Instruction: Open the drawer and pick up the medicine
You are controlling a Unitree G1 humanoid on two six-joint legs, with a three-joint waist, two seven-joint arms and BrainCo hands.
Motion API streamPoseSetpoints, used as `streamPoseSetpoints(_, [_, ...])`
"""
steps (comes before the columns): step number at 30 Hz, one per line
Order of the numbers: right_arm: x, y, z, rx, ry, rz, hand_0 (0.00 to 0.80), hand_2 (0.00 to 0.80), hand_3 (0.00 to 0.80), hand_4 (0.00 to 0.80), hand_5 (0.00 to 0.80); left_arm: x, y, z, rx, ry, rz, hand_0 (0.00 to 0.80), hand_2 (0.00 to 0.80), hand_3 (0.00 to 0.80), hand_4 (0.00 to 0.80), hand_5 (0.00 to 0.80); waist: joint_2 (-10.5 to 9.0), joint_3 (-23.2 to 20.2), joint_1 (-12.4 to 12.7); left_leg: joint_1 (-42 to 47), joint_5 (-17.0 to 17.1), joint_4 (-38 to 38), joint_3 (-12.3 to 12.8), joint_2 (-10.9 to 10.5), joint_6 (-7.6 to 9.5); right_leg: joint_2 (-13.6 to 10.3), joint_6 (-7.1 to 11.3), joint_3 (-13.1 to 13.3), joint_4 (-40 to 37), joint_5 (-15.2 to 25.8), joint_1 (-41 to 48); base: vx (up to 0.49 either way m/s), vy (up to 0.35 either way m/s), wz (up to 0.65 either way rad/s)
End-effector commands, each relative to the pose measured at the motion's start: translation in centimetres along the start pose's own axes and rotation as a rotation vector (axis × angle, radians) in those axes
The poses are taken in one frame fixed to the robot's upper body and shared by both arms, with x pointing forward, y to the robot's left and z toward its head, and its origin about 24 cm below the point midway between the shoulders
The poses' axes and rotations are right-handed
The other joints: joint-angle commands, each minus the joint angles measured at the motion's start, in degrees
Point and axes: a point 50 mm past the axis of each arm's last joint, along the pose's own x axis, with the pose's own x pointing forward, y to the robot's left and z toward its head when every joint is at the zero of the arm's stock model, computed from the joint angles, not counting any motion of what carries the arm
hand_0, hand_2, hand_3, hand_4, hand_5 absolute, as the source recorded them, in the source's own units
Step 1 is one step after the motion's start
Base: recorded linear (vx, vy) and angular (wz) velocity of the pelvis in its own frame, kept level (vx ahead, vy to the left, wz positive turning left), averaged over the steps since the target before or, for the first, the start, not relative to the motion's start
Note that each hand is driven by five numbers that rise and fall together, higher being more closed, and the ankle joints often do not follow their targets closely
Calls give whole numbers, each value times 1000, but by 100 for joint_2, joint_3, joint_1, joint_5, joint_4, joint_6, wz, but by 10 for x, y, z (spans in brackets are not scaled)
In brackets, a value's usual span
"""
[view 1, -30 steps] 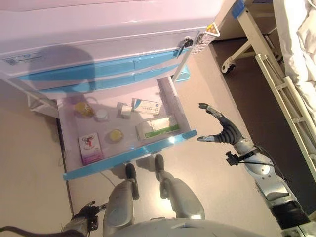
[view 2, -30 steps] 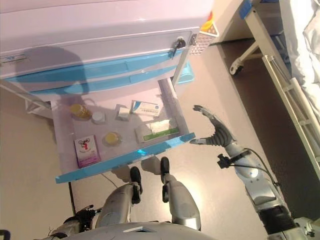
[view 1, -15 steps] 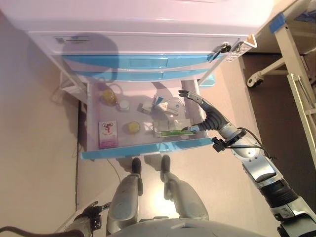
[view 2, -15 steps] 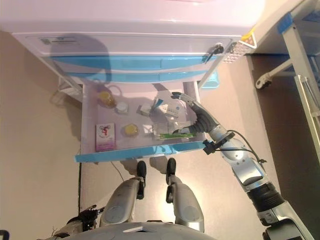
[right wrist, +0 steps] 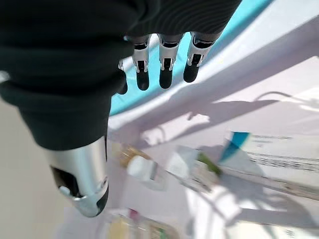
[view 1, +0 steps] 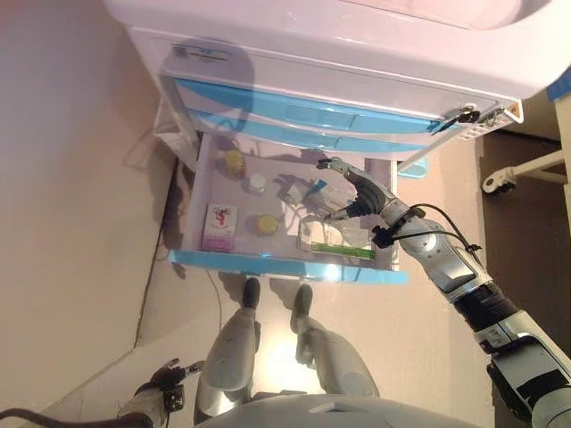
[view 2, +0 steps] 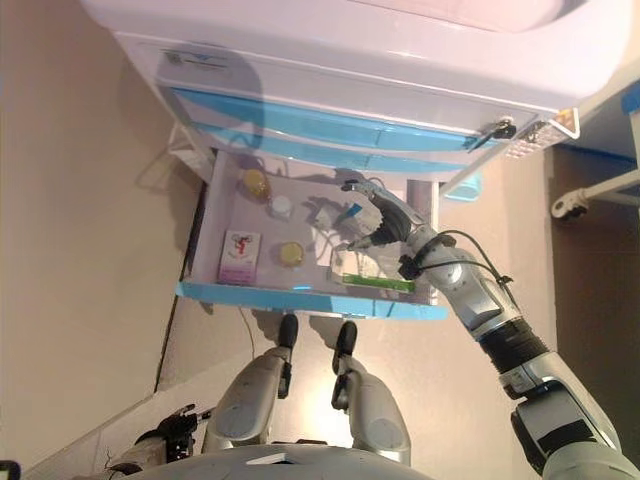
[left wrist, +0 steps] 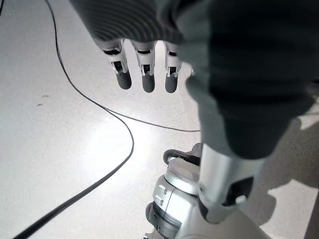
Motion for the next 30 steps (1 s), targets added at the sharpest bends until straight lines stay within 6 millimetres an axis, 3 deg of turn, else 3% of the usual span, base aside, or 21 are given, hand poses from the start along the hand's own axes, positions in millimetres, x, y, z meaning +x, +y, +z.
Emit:
streamPoseSetpoints(1, [9, -7, 21, -83, -97, -50, 0, 0, 0, 0, 0, -2, 5, -12, 42, 54, 10, 0, 0, 0, 0, 0, 57, -162, 142, 159, -145, -295, 0, -40, 25, -49, 96, -46, 831, -490, -68, -18, -9, 6])
streamPoseSetpoints(16, [33, -20, 13, -317, -29, -99, 0, 0, 0, 0, 0, 1, -7, 4, 86, 20, -23, 0, 0, 0, 0, 0, 153, 8, 340, -2, -27, -362, -121, -30, -14, -63, 76, -195, 870, -499, -205, -33, -7, 8])
streamPoseSetpoints(30, [47, -20, 17, -346, 0, -99, 0, 0, 0, 0, 0, 2, -17, 11, 104, -1, -51, 0, 0, 0, 0, 0, 225, 28, 424, -74, 29, -399, -163, -52, -37, -93, 75, -249, 848, -486, -263, -5, 7, 2])
